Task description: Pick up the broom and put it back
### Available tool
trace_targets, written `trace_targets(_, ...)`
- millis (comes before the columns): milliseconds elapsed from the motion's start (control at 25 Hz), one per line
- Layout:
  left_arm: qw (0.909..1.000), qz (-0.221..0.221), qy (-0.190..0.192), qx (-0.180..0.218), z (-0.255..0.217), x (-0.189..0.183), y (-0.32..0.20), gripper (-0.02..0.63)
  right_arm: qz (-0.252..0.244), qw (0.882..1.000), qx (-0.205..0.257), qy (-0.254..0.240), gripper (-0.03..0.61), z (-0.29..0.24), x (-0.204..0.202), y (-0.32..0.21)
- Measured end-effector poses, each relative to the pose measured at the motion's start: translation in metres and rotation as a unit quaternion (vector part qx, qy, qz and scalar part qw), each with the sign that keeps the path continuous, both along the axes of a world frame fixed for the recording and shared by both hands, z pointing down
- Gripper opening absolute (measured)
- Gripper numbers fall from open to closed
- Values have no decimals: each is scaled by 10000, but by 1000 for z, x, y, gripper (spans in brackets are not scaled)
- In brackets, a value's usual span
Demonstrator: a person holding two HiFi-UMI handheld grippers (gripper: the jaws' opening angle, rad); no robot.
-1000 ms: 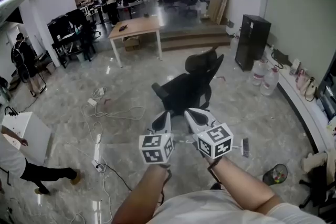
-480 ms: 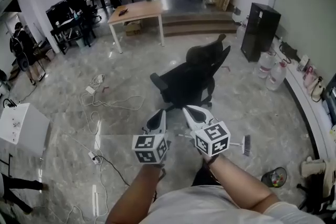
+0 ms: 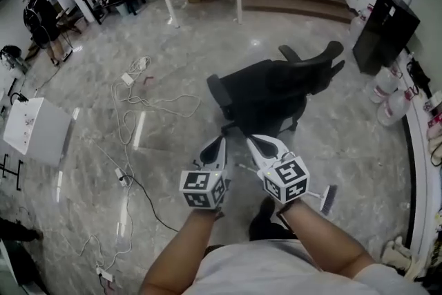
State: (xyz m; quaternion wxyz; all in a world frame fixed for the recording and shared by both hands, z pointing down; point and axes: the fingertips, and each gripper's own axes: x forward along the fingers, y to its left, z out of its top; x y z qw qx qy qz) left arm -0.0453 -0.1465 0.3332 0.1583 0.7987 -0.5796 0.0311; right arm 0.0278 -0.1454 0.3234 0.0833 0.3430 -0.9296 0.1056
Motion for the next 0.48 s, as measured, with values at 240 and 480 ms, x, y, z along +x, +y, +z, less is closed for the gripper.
trace_targets(240,9964,-629,91,-565,85,-17,-55,5,-759,9952,-561,266,-3,87,-19,-72)
trace_targets(480,9891,-933,251,-1111,192,-78,-88,5,-1202,9839,-1097,733,-3,203,-82,-105)
